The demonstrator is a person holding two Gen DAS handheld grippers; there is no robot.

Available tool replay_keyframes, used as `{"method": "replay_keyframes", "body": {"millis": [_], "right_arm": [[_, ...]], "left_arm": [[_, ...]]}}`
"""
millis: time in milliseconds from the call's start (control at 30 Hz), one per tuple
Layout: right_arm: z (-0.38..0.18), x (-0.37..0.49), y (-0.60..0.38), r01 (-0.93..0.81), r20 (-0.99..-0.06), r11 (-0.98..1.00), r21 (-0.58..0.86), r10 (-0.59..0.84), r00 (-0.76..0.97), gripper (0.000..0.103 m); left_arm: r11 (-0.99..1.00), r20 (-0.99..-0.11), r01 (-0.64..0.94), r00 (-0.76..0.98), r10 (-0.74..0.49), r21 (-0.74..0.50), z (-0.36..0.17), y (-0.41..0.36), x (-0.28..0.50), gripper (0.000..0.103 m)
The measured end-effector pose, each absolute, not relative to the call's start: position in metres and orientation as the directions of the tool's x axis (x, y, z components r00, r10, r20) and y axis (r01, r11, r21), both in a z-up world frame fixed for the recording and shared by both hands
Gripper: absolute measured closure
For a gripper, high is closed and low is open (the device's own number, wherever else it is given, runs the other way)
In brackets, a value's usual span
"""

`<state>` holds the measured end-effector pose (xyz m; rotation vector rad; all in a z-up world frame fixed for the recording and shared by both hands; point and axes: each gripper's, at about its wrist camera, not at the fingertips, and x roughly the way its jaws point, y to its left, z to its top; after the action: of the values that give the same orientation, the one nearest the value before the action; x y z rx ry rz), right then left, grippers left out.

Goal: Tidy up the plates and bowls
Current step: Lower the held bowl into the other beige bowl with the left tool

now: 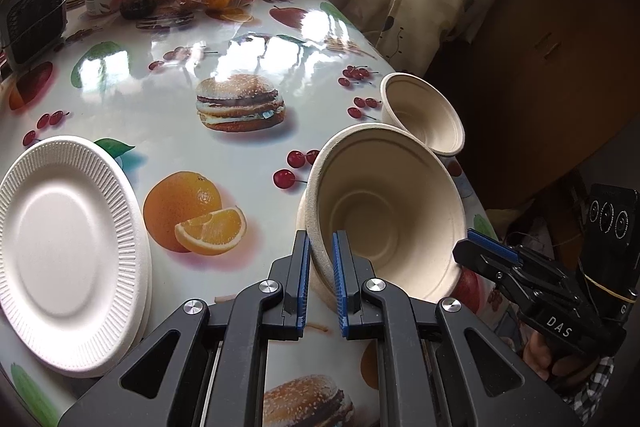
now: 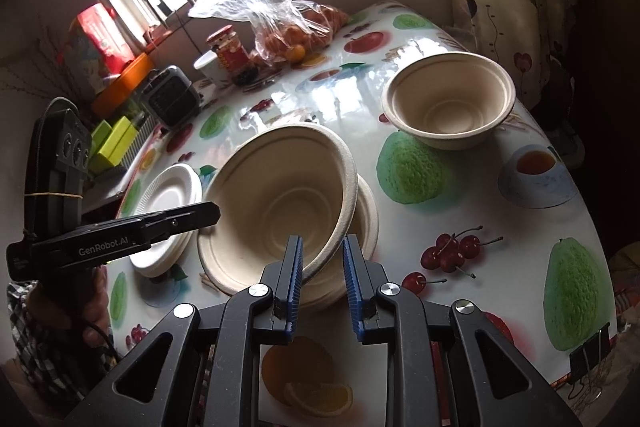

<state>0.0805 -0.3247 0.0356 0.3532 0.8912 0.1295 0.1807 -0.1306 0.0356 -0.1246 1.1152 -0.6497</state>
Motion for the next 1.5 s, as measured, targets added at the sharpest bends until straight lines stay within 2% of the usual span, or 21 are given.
{"method": "replay_keyframes", "body": {"millis": [1500], "right_arm": [[0.019, 0.082, -0.325, 0.064, -0.769, 0.939, 0.337, 0.236, 0.594, 0.083]], "left_arm": [[0.825, -0.829, 0.438, 0.259, -0.496, -0.356, 0.021, -0.142, 0.182, 0.090]]}}
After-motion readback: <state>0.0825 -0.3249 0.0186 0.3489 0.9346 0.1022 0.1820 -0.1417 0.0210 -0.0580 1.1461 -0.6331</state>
